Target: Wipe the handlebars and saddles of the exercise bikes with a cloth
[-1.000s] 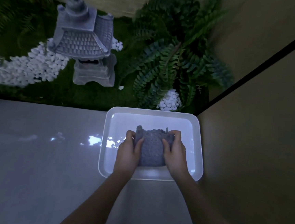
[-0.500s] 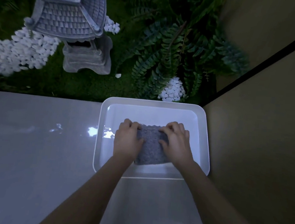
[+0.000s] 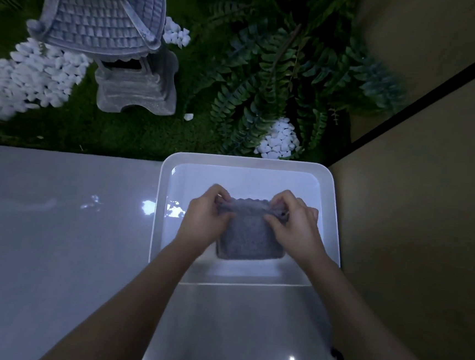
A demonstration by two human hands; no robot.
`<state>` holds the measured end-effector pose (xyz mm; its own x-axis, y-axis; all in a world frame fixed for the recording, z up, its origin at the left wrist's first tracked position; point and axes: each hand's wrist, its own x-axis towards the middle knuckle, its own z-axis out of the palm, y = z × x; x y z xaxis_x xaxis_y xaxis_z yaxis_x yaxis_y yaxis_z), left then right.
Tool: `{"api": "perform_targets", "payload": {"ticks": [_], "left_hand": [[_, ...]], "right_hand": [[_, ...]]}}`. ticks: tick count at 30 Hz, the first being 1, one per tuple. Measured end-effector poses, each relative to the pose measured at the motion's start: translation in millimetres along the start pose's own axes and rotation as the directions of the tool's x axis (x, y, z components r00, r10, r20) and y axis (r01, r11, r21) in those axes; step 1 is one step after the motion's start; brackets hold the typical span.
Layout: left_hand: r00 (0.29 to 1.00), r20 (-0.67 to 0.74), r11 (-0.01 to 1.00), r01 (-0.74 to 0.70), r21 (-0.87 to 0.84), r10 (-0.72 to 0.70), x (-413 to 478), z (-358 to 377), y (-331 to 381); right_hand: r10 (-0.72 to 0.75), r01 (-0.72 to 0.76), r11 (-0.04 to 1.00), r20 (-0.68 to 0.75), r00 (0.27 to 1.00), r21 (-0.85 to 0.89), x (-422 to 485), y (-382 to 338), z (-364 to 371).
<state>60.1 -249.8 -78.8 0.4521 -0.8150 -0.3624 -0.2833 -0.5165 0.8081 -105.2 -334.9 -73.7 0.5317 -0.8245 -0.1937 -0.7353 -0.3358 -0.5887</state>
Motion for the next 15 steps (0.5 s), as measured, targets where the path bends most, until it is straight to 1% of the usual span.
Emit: {"api": "perform_targets", "payload": {"ticks": [2,3,4,5,6,7,8,9,10,11,12,13,14,15], "left_hand": [[0.997,-0.018,0.996,0.074,0.047,-0.073,8.1,3.8,-0.4],[0.997,-0.027,0.993,0.075,0.094,-0.073,8.2,6.6,0.2],[0.999,-0.043,0.983,0.035,0.178,-0.028,5.0,9.5,0.2],[0.995,-0.062,0.951,-0.062,0.303,0.084,0.7,13.6,-1.3],[0.973,-0.044,0.87,-0.18,0.46,0.225,-5.1,17.3,-4.0],[0.935,0.014,0.76,-0.296,0.579,0.354,-11.1,19.8,-7.9],[0.892,0.113,0.653,-0.403,0.642,0.438,-15.8,20.8,-12.9],[0.854,0.229,0.559,-0.485,0.673,0.467,-18.3,20.1,-19.1],[0.83,0.313,0.482,-0.53,0.698,0.461,-19.0,18.6,-26.4],[0.829,0.366,0.443,-0.541,0.715,0.423,-18.9,15.3,-32.7],[0.841,0.392,0.425,-0.53,0.734,0.373,-18.3,11.3,-37.4],[0.851,0.406,0.412,-0.518,0.75,0.331,-18.2,8.3,-40.0],[0.858,0.415,0.395,-0.51,0.764,0.304,-17.3,6.1,-42.5],[0.861,0.43,0.39,-0.506,0.769,0.271,-16.0,5.1,-42.5]], "right_hand": [[0.067,-0.065,0.997,0.059,0.996,-0.046,9.9,-2.2,3.1],[0.097,-0.09,0.991,0.07,0.993,-0.101,13.5,-3.2,6.3],[0.119,-0.108,0.982,0.06,0.991,-0.155,14.1,-4.3,9.6],[0.111,-0.105,0.973,0.018,0.994,-0.206,12.7,-5.7,11.8],[0.061,-0.071,0.965,-0.046,0.997,-0.251,8.5,-6.9,13.3],[-0.034,0.004,0.952,-0.093,0.995,-0.307,3.0,-6.5,14.2],[-0.164,0.116,0.917,-0.097,0.982,-0.381,-3.6,-4.4,14.4],[-0.287,0.236,0.857,-0.043,0.957,-0.459,-9.5,0.9,14.7],[-0.344,0.333,0.796,0.074,0.936,-0.505,-15.1,9.2,16.4],[-0.308,0.372,0.772,0.209,0.928,-0.515,-19.6,18.1,16.7],[-0.229,0.368,0.78,0.316,0.921,-0.506,-21.5,27.5,15.9],[-0.146,0.342,0.793,0.388,0.91,-0.503,-21.1,35.4,15.1],[-0.107,0.334,0.789,0.42,0.901,-0.516,-19.7,42.1,15.4],[-0.102,0.343,0.776,0.431,0.897,-0.53,-18.1,45.1,16.1]]}}
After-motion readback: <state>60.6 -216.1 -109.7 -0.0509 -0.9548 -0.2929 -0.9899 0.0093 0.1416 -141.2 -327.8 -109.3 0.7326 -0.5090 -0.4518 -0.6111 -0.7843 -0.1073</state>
